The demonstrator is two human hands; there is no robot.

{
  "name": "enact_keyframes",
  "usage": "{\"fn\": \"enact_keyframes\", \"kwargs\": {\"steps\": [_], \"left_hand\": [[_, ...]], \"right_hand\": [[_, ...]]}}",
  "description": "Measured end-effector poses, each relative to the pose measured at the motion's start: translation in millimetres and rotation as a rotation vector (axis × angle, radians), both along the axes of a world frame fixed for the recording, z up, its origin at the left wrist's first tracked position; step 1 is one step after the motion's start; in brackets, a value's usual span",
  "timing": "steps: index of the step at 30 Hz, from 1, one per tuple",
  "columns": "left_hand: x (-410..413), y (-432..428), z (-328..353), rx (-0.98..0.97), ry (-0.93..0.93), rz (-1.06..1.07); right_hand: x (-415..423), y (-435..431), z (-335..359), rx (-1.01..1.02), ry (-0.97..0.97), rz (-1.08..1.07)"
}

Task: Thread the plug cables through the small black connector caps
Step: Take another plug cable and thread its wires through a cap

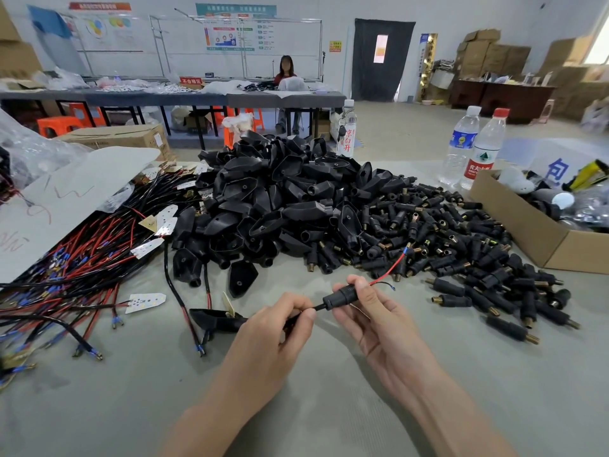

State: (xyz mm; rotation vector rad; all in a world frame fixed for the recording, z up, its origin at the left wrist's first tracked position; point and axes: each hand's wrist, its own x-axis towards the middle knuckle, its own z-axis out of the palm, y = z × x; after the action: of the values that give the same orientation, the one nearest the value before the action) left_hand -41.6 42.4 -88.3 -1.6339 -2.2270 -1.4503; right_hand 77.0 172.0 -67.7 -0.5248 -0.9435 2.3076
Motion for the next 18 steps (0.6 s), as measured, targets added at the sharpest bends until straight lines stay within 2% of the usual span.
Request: {"fn": "enact_keyframes", "kwargs": {"steps": [2,8,18], "left_hand": [[0.8,-1.6,1.6,-0.017,0.046,0.013],[2.6,-4.0,11.4,-0.052,0.336,0.147],[-0.3,-0.8,4.3,0.019,0.282,0.203]], "right_hand": [[0.0,-0.7,0.3,0.031,-0.007,0.0],[-2.7,-1.3,-0.4,0.114,-0.05,-0.021],[-3.0,3.1,-3.2,0.121,-0.087,-0.104]]}}
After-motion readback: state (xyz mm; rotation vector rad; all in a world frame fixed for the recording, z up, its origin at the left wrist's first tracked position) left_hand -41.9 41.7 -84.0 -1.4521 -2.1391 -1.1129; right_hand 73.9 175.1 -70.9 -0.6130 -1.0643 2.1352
